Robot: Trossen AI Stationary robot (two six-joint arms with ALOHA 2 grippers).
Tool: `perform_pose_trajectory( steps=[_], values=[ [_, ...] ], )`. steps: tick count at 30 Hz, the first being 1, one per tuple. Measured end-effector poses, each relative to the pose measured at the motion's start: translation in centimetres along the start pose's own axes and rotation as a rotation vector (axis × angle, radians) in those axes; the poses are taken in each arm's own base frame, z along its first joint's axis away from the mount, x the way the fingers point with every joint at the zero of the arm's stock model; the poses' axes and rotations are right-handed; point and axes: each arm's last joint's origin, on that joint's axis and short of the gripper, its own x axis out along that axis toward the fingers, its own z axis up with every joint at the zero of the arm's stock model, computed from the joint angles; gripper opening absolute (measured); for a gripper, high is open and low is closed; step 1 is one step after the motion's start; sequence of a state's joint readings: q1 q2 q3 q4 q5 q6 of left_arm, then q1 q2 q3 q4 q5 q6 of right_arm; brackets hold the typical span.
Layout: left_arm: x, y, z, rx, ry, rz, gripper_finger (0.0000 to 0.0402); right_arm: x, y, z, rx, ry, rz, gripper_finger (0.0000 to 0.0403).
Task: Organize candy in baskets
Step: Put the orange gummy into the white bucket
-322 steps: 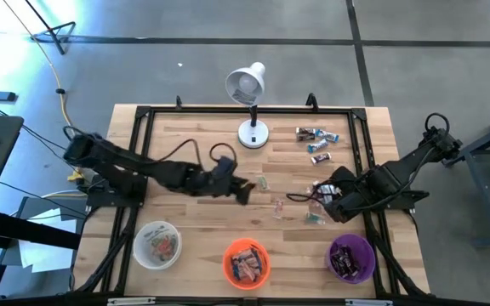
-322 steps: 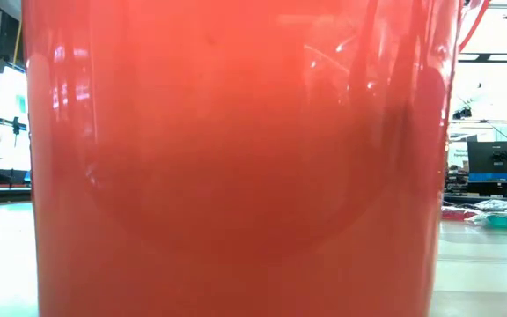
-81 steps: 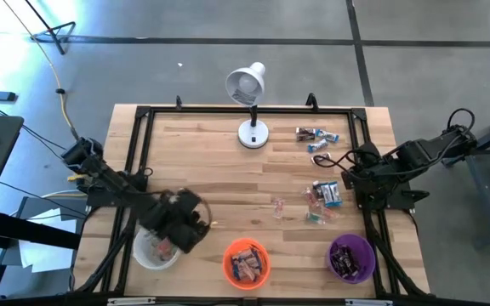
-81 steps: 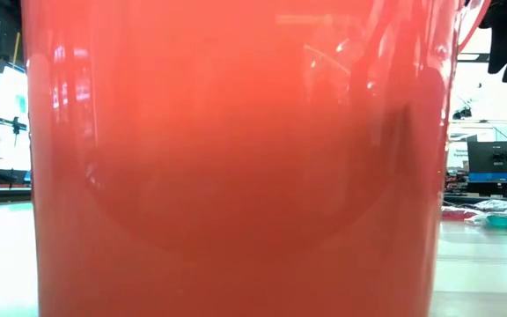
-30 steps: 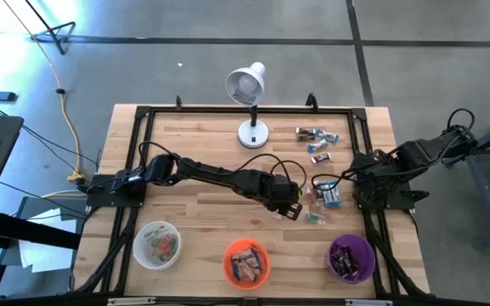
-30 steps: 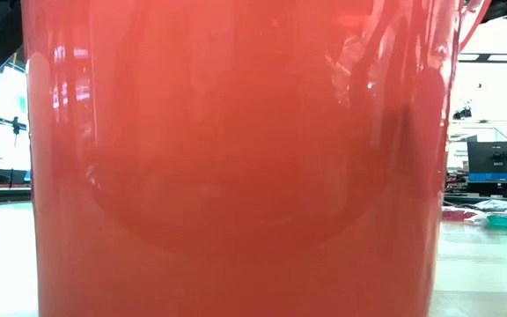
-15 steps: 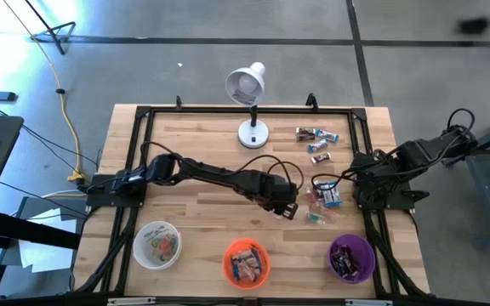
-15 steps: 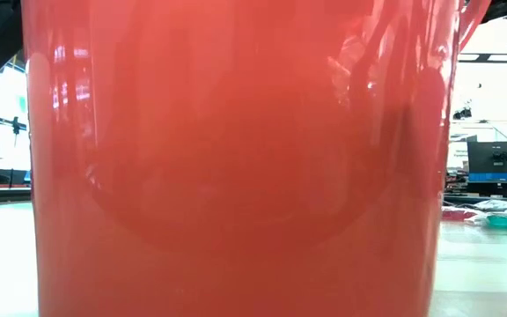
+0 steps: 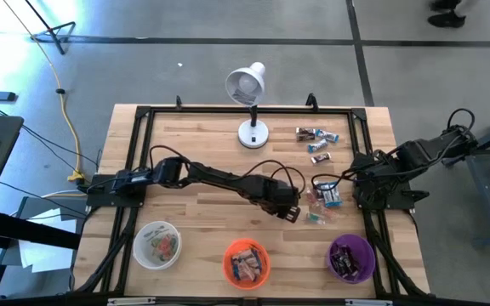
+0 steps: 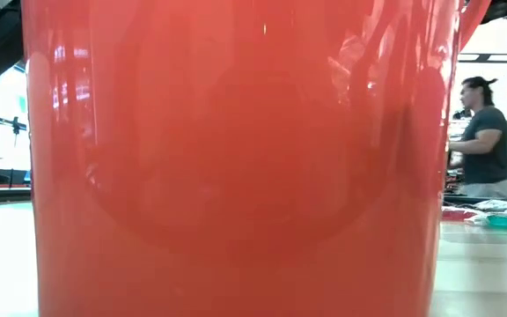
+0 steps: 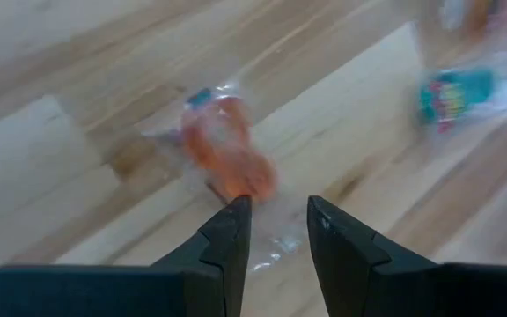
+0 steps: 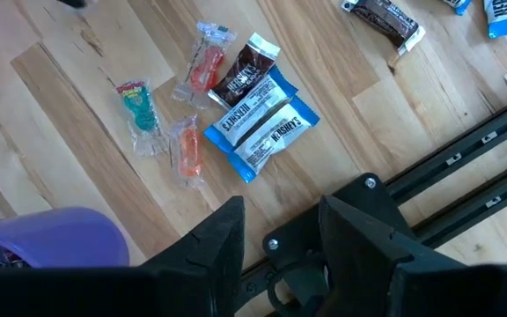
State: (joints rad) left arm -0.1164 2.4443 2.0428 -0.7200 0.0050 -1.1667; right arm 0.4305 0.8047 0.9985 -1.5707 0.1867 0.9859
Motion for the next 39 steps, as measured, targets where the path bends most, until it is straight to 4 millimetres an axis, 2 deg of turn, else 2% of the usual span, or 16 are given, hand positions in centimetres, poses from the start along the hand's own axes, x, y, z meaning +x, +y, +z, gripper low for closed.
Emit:
perform_pose_trajectory(
  steps=[7,10,14,19,21,29,39],
  values=[
    [4.0,1.0,-0.3,-0.02,0.089,-0.005,0.0104,0.0,0.0,0.0,0.0,0.004,0.003,0.0144],
    [4.8,1.1,-0.5,-0.048,0.097,-0.005,0.0103,0.0,0.0,0.0,0.0,0.011,0.008,0.0144],
    [4.8,1.1,-0.6,-0.064,0.067,0.01,0.0091,0.0,0.0,0.0,0.0,0.014,0.009,0.0144],
    [4.7,1.3,-0.2,-0.058,0.021,0.034,0.0021,0.0,0.0,0.0,0.0,0.016,0.011,0.0144],
    [4.7,1.4,0.1,-0.057,0.021,0.031,0.0007,0.0,0.0,0.0,0.0,0.016,0.011,0.0144],
    [4.4,1.3,0.3,-0.067,-0.01,0.037,0.0001,0.0,0.0,0.0,0.0,0.016,0.011,0.0144],
    [1.3,-0.3,1.7,-0.02,-0.132,0.122,0.0,0.0,0.0,0.0,0.0,-0.002,-0.001,0.0144]
  ],
)
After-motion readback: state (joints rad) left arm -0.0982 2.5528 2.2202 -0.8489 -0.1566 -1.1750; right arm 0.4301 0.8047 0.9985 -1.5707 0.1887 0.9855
